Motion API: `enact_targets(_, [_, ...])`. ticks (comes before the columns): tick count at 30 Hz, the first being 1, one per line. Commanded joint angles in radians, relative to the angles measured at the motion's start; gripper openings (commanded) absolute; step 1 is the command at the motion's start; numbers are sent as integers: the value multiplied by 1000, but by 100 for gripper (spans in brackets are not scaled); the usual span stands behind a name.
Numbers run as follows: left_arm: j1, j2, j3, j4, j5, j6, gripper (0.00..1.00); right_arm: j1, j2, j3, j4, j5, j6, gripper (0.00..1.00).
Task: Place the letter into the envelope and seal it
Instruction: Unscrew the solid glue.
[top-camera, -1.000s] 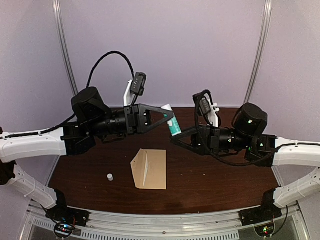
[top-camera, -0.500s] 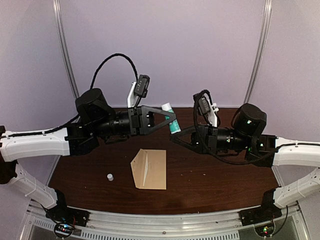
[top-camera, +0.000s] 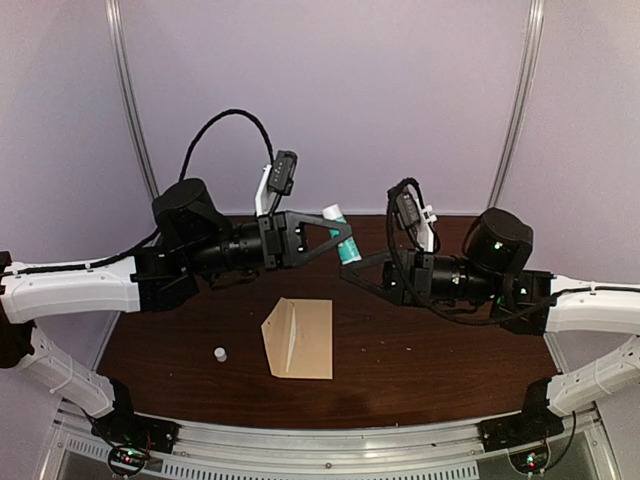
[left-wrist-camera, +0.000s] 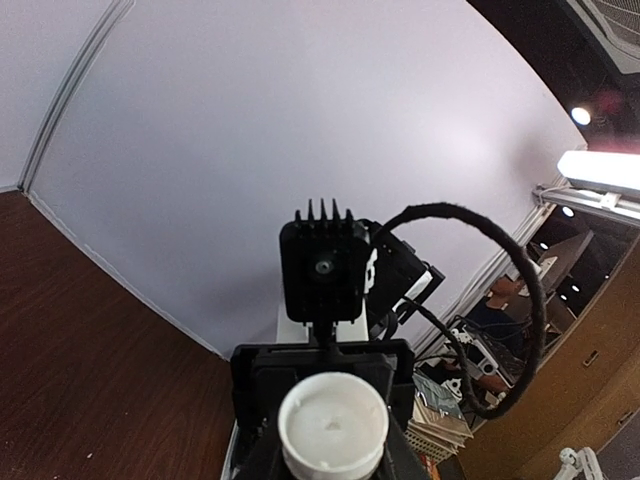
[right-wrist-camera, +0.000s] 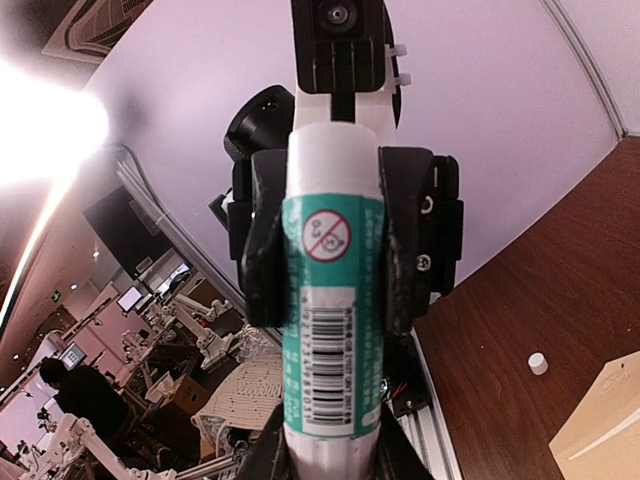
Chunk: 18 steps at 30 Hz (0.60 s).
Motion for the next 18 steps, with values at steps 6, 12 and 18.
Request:
enact_targets(6, [-3, -35, -21, 61, 134, 79, 0, -9, -9, -26, 312, -157, 202, 12])
enact_targets(12, [-2, -66, -26, -3, 32, 92, 0, -9, -39, 25, 20, -63, 60, 45])
enact_targets(18, [-1, -153, 1, -299, -324, 100, 3, -9, -123, 79, -439, 173, -179, 83])
